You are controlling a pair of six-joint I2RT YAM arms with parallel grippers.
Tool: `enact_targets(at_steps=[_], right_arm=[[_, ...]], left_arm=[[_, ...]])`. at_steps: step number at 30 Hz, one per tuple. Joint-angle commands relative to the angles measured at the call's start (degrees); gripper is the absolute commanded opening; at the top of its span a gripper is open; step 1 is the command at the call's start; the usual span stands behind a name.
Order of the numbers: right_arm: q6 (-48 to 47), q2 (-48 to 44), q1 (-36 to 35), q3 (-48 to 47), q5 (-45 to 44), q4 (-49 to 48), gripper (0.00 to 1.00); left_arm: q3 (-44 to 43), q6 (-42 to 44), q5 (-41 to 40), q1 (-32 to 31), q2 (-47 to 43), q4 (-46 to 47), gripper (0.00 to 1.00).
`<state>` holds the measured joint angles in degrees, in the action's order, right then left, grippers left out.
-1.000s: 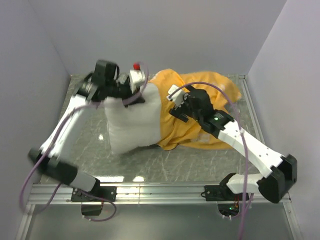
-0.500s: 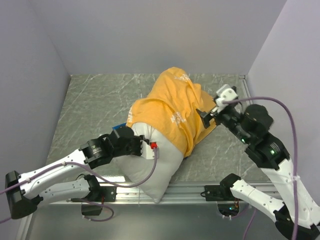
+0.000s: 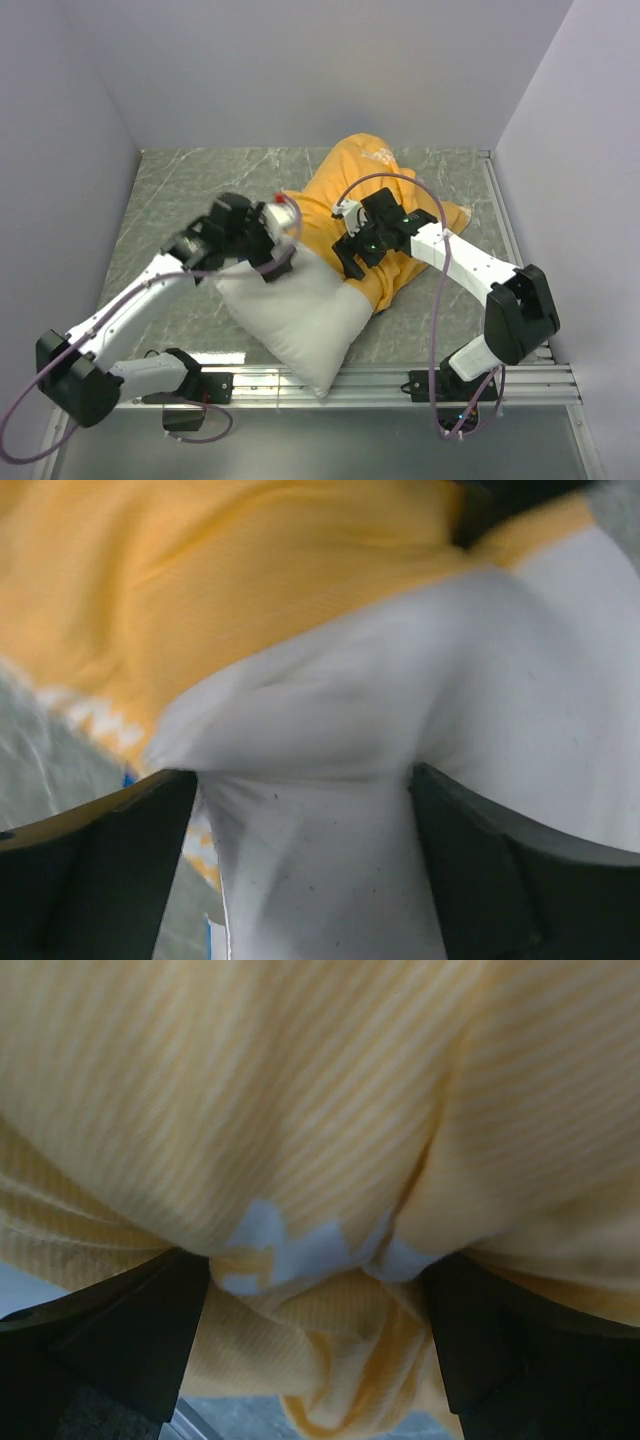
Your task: Put the pillow into the pillowcase
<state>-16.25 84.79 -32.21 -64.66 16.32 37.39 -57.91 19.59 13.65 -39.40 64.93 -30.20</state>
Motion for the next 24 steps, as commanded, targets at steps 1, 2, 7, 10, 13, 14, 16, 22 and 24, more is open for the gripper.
enact_targets(at_steps=[1, 2, 7, 10, 13, 14, 16, 22, 24], right_arm=[[0.8, 2.2, 0.3, 3.9, 1.0, 3.1, 0.9], [0.8, 2.3, 0.2, 4.5, 0.6, 1.9, 0.9], [1.4, 4.1, -0.1, 5.3, 0.6, 1.8, 0.9], [1.4, 5.1, -0.1, 6.0, 0.1, 1.7, 0.89], [1.4, 5.1, -0.1, 6.0, -0.1, 1.5, 0.89], [1.4, 5.3, -0.1, 6.0, -0.2, 1.5, 0.89], [1.2, 5.9, -0.6, 5.9, -0.1, 1.5, 0.89], [1.5, 5.7, -4.2, 6.3, -1.5, -0.3, 0.89], [2.4, 5.6, -6.8, 6.1, -2.0, -1.2, 0.89]], left_arm=[[-6.0, -14.6, 15.6, 15.5, 3.4, -4.8, 0.98], [-7.0, -15.6, 17.7, 18.8, 4.3, -5.8, 0.99], [-11.1, -19.2, 31.7, 29.8, 14.4, -10.5, 0.99], [-10.3, -22.1, 39.8, 31.6, 20.3, -10.4, 0.99], [-8.3, -23.6, 49.7, 31.8, 25.8, -9.6, 0.99], [-7.1, -24.6, 52.2, 31.7, 26.8, -8.7, 0.99], [-3.6, -28.5, 55.7, 30.7, 29.2, -5.8, 0.99], [3.9, -51.0, 61.1, 23.3, 25.0, 18.8, 0.99], [5.7, -59.0, 59.5, 21.8, 24.2, 33.2, 0.99]])
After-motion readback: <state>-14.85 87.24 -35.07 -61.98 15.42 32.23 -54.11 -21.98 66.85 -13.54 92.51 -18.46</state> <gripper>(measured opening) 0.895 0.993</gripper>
